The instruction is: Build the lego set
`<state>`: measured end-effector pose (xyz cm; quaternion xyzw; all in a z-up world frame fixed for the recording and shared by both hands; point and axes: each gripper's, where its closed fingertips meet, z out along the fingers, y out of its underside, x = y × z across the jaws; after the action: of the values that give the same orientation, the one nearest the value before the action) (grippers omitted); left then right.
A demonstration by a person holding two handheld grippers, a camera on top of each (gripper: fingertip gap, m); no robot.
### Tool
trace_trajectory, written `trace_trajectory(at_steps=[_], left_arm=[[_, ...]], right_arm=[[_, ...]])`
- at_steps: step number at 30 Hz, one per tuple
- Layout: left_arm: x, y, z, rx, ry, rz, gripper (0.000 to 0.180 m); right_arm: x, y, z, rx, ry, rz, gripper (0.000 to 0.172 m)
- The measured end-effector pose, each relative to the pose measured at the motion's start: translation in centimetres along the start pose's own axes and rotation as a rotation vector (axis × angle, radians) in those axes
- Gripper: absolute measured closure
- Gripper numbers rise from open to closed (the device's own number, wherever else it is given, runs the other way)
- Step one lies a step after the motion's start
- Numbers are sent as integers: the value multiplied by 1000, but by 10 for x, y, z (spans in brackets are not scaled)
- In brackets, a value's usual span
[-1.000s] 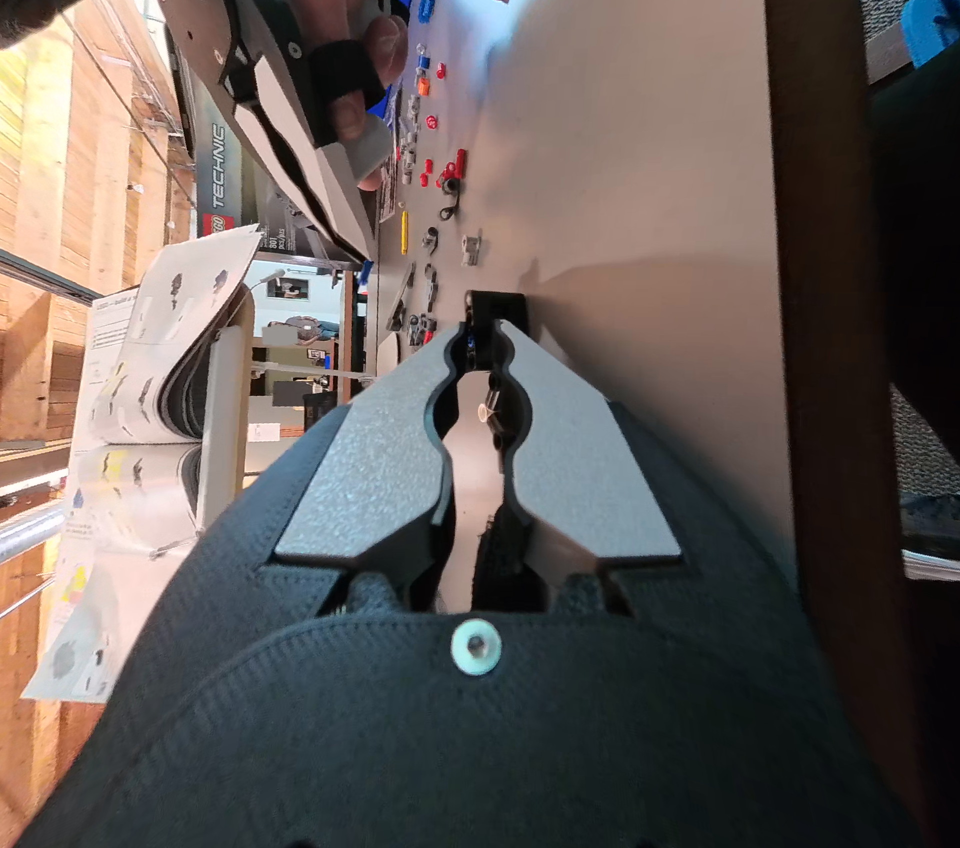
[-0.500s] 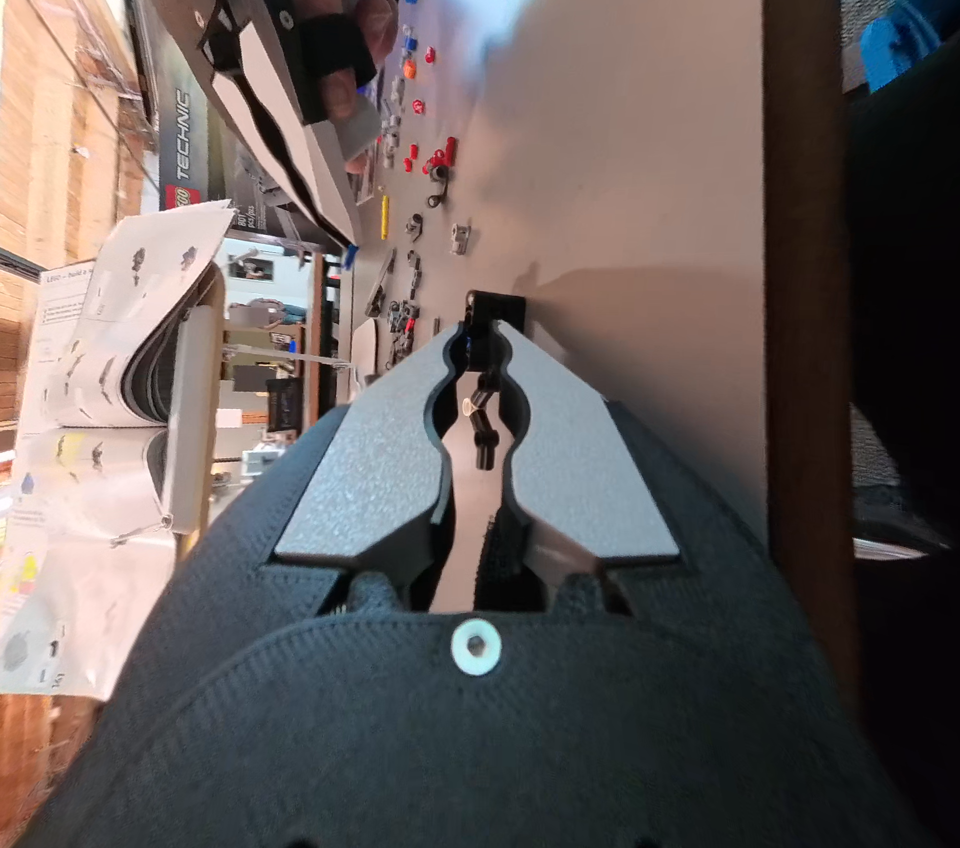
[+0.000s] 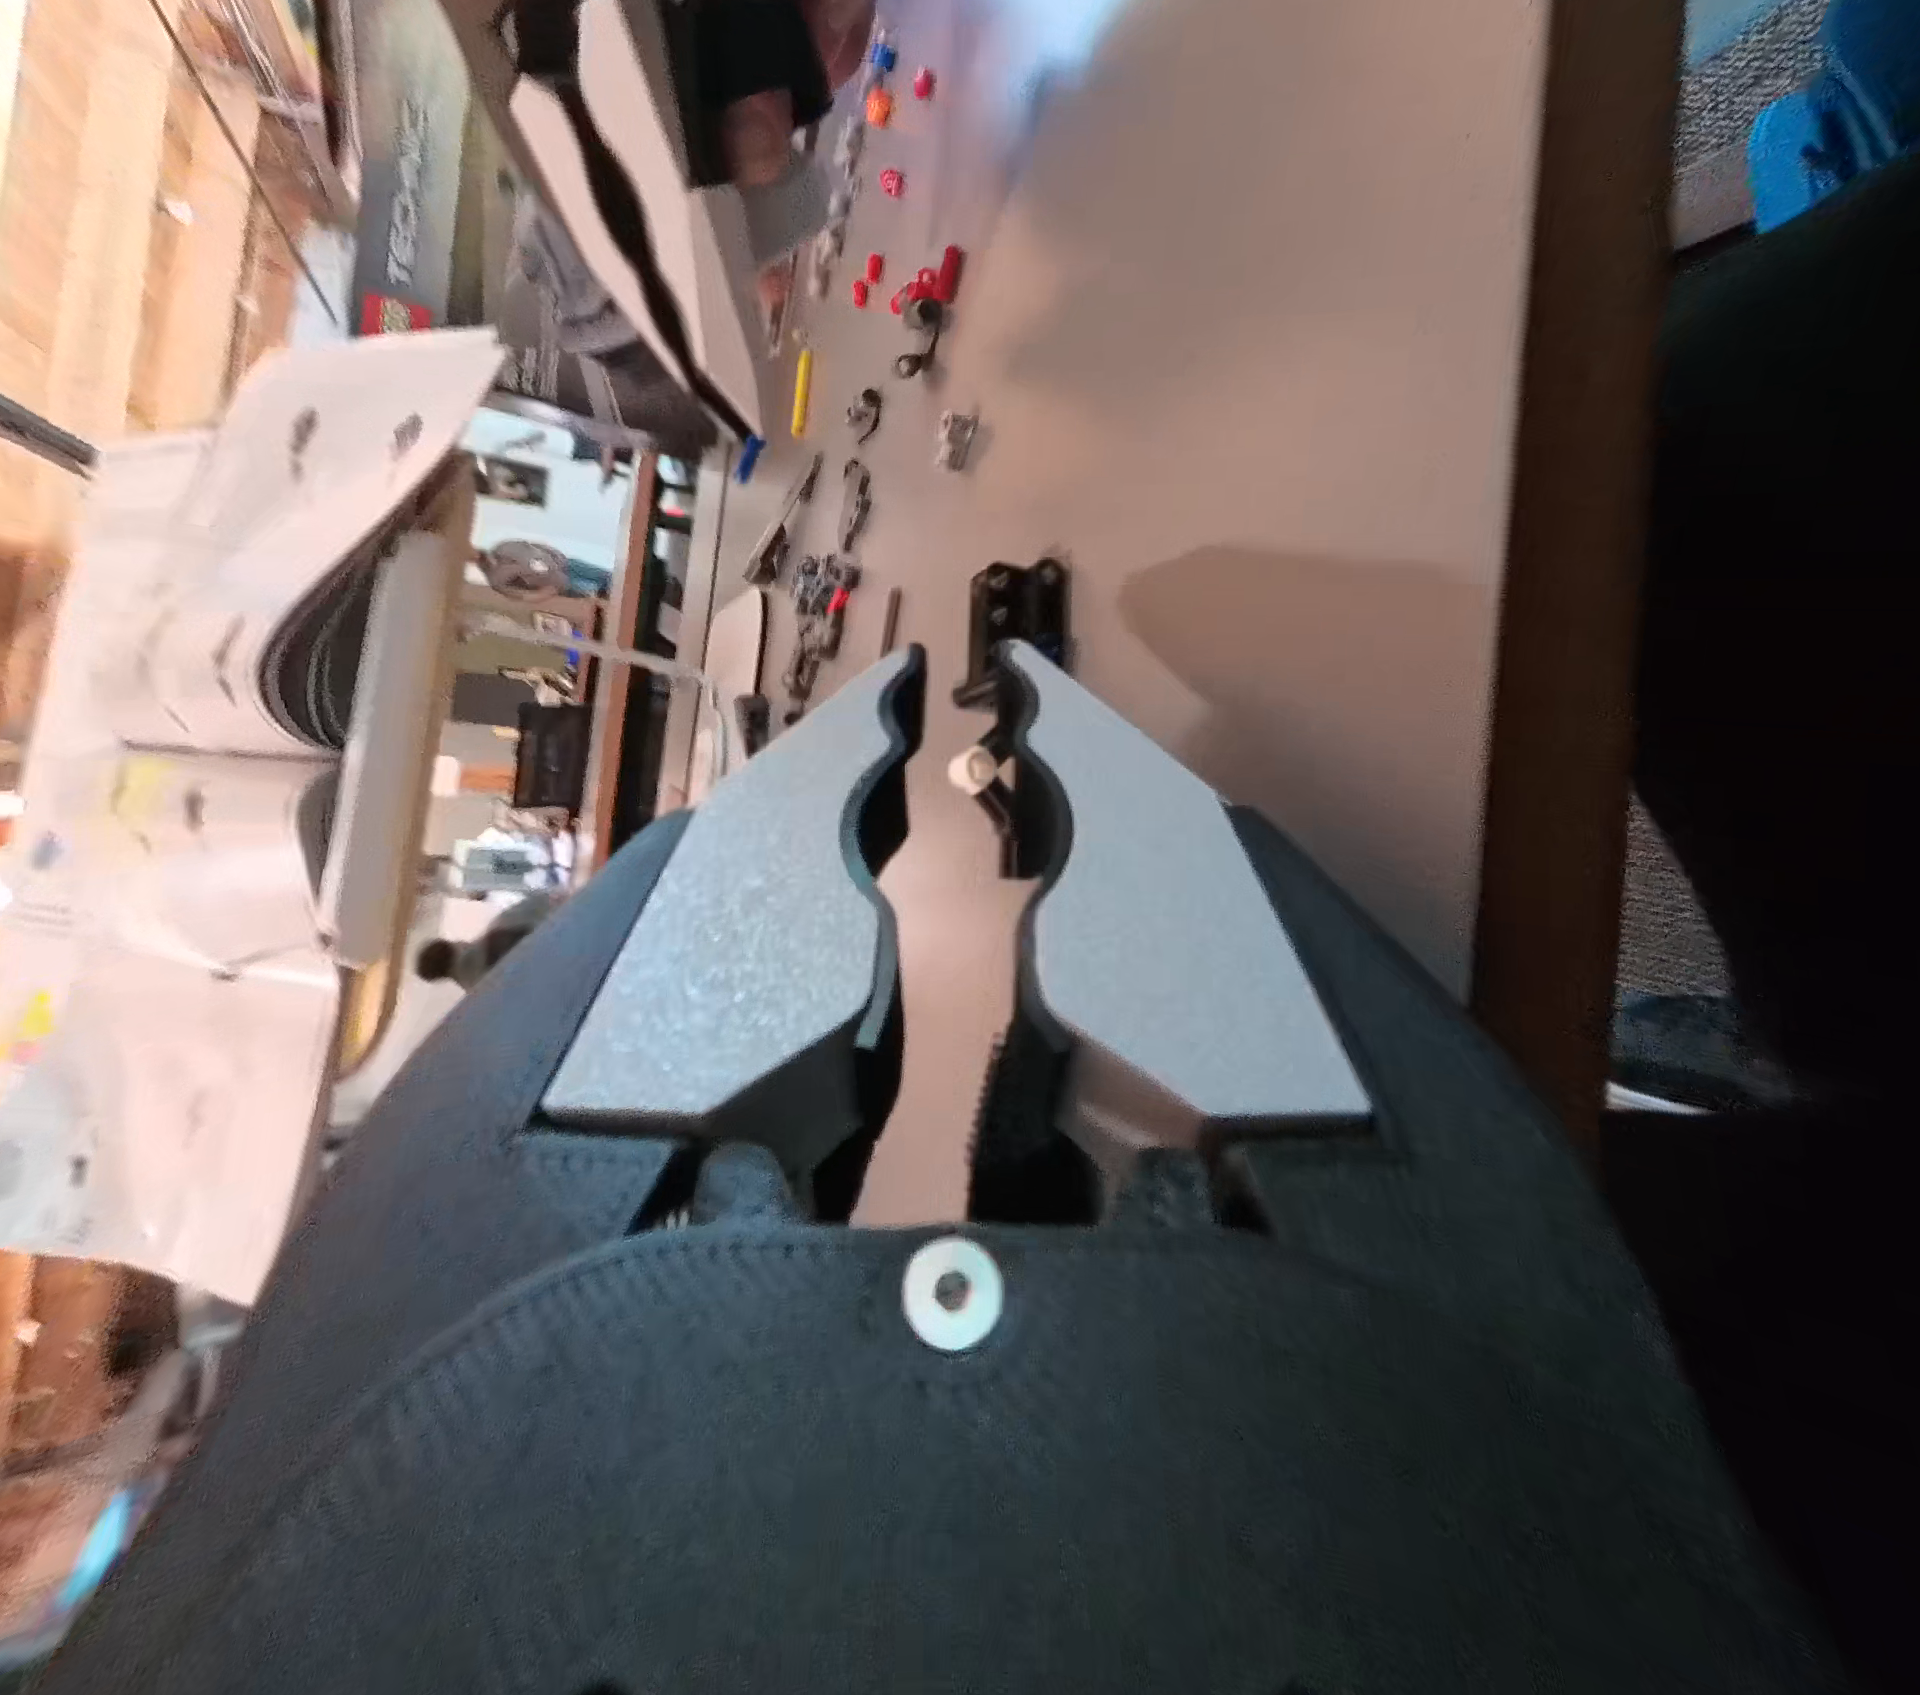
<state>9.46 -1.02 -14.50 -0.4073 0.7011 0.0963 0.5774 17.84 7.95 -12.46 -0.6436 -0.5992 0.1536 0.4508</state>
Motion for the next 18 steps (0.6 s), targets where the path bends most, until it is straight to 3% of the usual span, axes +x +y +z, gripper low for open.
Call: trace_trajectory(at_steps=[5, 8, 14, 18], left_arm=[[-5, 21, 6, -91, 132, -229, 140], [-8, 34, 10, -126, 176, -277, 145], [-7, 57, 22, -173, 243, -225, 160], [-20, 66, 29, -172, 217, -234, 152]], right_arm=[[-8, 0, 3, 0, -30, -19, 171], [-11, -2, 4, 6, -39, -33, 171], [-18, -5, 7, 1, -45, -76, 171], [-21, -4, 9, -18, -41, -107, 171]])
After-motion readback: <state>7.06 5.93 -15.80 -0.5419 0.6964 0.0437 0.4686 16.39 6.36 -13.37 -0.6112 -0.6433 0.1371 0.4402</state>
